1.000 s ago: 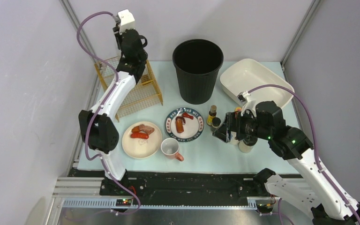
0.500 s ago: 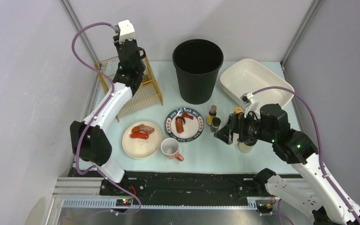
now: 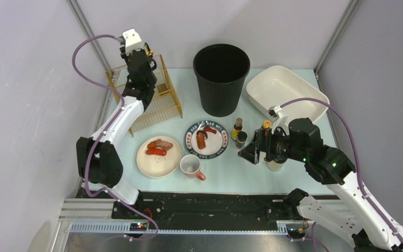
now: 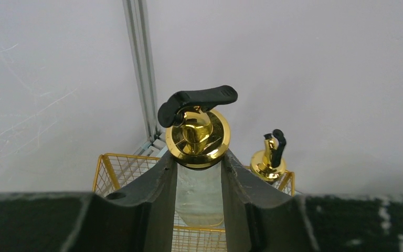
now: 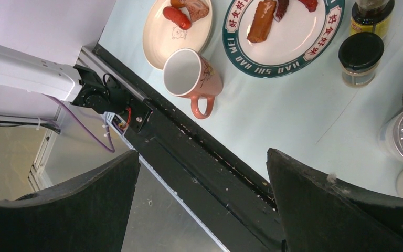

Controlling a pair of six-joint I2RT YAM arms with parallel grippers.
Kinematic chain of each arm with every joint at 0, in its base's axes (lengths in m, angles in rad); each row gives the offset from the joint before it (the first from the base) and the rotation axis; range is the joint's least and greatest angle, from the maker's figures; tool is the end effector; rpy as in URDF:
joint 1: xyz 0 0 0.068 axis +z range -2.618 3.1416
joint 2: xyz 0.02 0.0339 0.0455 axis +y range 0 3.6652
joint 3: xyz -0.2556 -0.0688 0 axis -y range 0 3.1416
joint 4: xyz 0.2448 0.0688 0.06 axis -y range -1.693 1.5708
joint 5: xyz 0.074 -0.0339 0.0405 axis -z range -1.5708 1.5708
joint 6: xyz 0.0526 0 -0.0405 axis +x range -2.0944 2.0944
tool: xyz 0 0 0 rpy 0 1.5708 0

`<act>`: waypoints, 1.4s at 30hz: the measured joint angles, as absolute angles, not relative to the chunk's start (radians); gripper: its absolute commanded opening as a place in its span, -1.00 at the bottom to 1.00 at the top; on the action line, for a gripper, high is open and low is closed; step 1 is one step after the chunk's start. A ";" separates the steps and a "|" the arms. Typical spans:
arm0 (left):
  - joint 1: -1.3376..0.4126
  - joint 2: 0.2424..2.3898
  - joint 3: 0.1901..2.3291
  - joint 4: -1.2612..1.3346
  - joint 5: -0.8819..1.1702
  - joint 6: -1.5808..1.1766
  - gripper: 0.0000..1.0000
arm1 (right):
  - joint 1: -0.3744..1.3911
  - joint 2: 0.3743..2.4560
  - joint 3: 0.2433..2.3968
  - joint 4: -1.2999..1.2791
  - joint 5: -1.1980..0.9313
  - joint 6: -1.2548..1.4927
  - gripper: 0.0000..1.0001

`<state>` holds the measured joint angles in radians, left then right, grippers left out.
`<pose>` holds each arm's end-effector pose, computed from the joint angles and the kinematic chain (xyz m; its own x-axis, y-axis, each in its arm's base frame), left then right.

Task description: Clear the kitchen counter

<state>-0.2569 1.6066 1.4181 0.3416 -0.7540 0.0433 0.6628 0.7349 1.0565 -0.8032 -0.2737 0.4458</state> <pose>0.3882 -0.0647 0.3991 0.1270 -0.0008 -0.9919 -0.4751 0.8778 -0.0615 0.1127 0.1060 0.3615 -0.6663 0.0065 -0.7457 -0.5475 0.6747 0.4951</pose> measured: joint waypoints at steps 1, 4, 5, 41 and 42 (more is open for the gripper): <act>-0.251 1.603 1.412 0.343 -0.751 0.036 -1.00 | 0.666 0.736 1.056 -0.803 -0.273 0.447 0.90; -0.226 1.589 1.382 0.355 -0.739 0.012 -1.00 | 0.675 0.742 1.056 -0.802 -0.268 0.453 0.90; -0.218 1.586 1.373 0.358 -0.734 0.002 -1.00 | 0.678 0.744 1.056 -0.802 -0.266 0.456 0.90; -0.088 1.615 1.287 0.187 -0.703 -0.094 0.97 | 0.758 0.752 1.058 -0.797 -0.154 0.504 0.99; -0.088 1.606 1.280 0.179 -0.698 -0.097 0.99 | 0.758 0.753 1.060 -0.801 -0.152 0.503 0.99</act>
